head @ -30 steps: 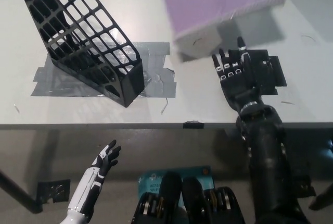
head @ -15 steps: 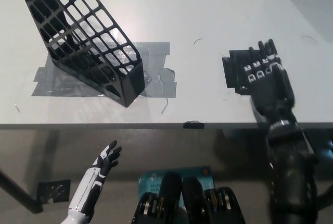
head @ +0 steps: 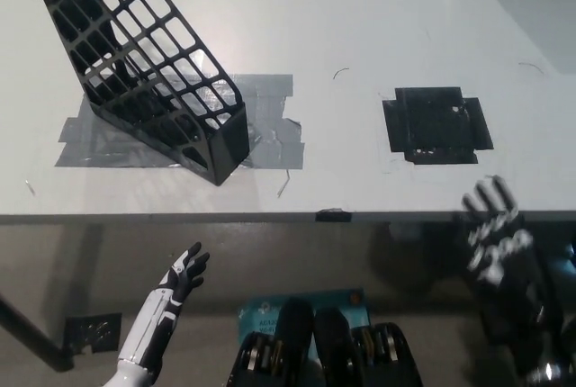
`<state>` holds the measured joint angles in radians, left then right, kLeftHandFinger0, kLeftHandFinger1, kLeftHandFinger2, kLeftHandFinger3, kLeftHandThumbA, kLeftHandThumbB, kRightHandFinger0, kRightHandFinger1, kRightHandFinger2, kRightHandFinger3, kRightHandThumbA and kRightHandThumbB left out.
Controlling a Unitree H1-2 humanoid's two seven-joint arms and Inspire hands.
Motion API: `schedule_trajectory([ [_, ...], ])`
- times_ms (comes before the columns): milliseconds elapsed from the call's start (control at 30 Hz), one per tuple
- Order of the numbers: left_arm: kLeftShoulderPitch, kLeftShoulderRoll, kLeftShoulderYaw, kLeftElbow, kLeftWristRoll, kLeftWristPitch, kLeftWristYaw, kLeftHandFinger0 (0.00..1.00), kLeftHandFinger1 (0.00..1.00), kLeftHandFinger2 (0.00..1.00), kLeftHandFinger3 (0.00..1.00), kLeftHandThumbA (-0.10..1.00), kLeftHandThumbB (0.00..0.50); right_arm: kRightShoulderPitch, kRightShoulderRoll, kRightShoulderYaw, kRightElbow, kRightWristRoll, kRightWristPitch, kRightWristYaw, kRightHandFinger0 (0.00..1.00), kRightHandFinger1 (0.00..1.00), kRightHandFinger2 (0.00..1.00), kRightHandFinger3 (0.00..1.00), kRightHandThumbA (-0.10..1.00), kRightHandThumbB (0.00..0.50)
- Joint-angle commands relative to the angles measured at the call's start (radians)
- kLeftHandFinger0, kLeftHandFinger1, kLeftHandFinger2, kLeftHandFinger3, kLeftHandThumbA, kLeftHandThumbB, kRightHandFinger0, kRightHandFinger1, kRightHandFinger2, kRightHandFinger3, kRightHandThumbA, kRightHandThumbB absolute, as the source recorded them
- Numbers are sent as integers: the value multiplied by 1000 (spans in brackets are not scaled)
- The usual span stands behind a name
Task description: A shelf with a book inside it is placed on the center of the desk infront of the robot. The robot uses its right hand to grab the book, take it out and hand it to a person.
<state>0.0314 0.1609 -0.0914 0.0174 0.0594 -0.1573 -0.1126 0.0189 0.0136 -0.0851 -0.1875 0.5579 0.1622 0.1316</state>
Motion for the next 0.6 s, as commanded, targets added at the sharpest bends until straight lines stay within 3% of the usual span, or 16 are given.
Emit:
schedule_trajectory([
  [0, -9, 11, 22, -1, -20, -48, -2, 1000, 1000, 1000, 1000, 1000, 285, 84, -91, 176, 17, -344, -263, 128, 1000, 1000, 1000, 1000, 1000, 311],
  [233, 12, 7, 28, -10, -18, -36, 7, 1000, 1000, 1000, 1000, 1000, 292, 47, -126, 238, 121, -391, -265, 95, 1000, 1000, 1000, 1000, 1000, 232],
  [333, 17, 7, 31, -18, -21, -29, 4, 1000, 1000, 1000, 1000, 1000, 301, 45, -135, 256, 123, -390, -246, 87, 1000, 1000, 1000, 1000, 959, 231],
  [567, 20, 5, 38, -21, -19, -26, -1, 1000, 1000, 1000, 1000, 1000, 292, 40, -157, 291, 131, -443, -224, 74, 1000, 1000, 1000, 1000, 1000, 275],
])
